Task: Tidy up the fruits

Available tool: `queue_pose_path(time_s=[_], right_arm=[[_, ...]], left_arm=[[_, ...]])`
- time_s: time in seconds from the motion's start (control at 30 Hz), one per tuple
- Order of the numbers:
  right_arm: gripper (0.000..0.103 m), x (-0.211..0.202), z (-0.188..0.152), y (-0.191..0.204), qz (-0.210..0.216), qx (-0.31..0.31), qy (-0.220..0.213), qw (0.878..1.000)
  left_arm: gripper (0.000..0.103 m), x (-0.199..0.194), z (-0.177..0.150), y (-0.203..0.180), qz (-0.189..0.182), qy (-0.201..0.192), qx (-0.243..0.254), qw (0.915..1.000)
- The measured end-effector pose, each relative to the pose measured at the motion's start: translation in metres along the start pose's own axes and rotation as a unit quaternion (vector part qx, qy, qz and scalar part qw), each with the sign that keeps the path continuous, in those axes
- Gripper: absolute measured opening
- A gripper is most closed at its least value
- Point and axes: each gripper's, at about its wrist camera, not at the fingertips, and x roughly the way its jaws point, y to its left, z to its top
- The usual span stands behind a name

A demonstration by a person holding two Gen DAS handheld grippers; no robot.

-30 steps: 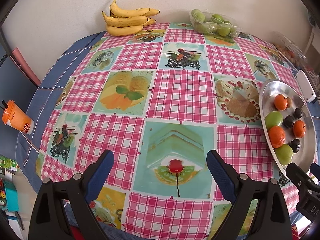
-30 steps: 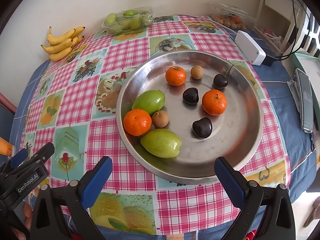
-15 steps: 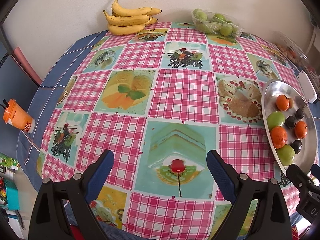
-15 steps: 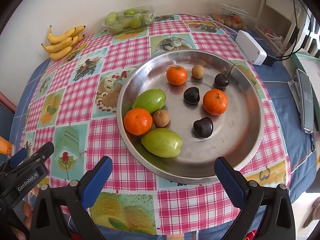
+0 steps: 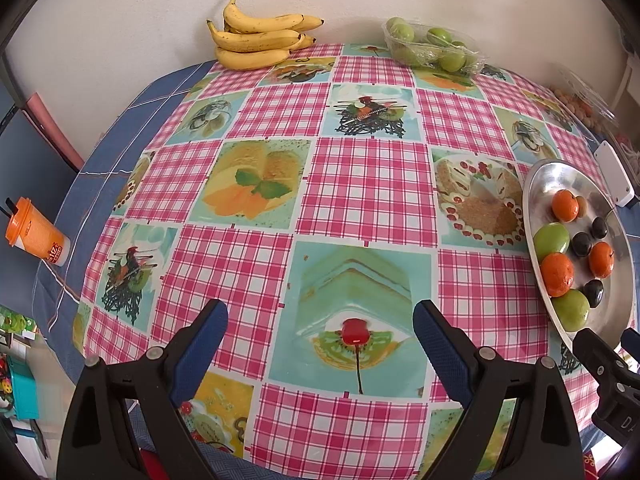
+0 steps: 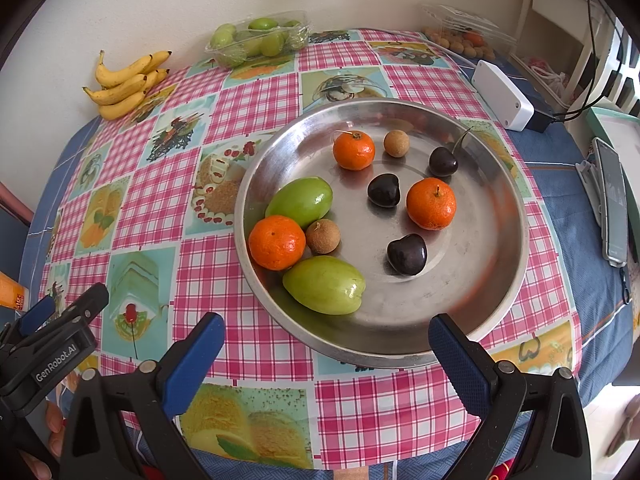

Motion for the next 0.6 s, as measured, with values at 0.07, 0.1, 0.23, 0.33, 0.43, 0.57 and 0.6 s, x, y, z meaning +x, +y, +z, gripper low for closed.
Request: queue_pose_path(time_s=[0.07, 0.1, 0.23, 0.33, 0.43, 0.57, 0.6], right_arm=[[0.103, 0.0000, 0.0006, -0.0002, 0.000, 0.000, 0.000, 1.000], [0.103, 0.0001, -0.0001, 0.0000, 0.000, 0.000, 0.000, 1.000], [0.103, 0.0000, 0.0006, -0.0001, 0.000, 0.000, 0.000, 1.000], [0.103, 0.0000, 0.0006, -0.0001, 0.000, 0.000, 0.000, 1.000], [0.103, 0.0000, 0.0007, -0.0001, 0.000, 0.000, 0.000, 1.000], [0.103, 0.0001, 0.0004, 0.0001, 0.000, 0.000, 0.000, 1.000], [0.103, 0.0002, 0.0002, 0.0002, 0.000, 0.000, 0.000, 1.000]], left_arm=[[0.094, 0.0000, 0.0001, 0.0002, 0.000, 0.000, 0.000, 1.0000], [0.094, 0.0001, 0.0000, 0.0005, 0.000, 0.000, 0.000, 1.0000], [0.094, 0.0003, -0.0001, 0.0008, 0.002, 0.002, -0.002, 1.0000], [0.094, 0.0002, 0.0000, 0.0009, 0.002, 0.001, -0.003, 1.0000], [0.094, -0.0008, 0.0002, 0.0012, 0.002, -0.001, -0.002, 1.0000], [0.094, -0.0010, 0.0001, -0.0009, 0.003, 0.000, -0.003, 1.0000], [0.094, -0.0008, 0.0002, -0.0010, 0.004, 0.001, -0.004, 1.0000]])
